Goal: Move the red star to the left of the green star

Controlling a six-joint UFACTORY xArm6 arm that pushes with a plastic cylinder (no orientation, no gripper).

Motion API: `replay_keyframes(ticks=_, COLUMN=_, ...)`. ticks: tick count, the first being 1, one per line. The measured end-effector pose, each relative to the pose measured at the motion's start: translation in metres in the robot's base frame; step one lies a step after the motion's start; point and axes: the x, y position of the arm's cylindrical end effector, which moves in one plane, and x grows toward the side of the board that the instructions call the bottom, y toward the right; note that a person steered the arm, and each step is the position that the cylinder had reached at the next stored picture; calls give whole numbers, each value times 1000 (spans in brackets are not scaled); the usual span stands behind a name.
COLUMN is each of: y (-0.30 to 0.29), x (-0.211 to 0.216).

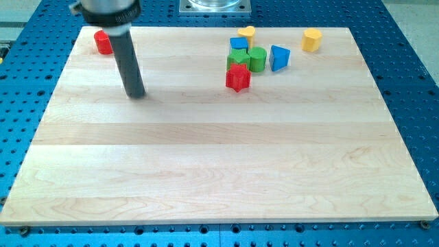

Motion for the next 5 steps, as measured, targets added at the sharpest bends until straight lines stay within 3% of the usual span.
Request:
replay_keyframes(ticks=1, y=42, x=64)
replay_keyframes(ticks=2, y=105, x=97)
replay_keyframes(ticks=3, y=172, x=84)
replay_keyframes(ticks=4, y=232, x=34)
replay_keyframes(ticks=5, y=201, x=-36)
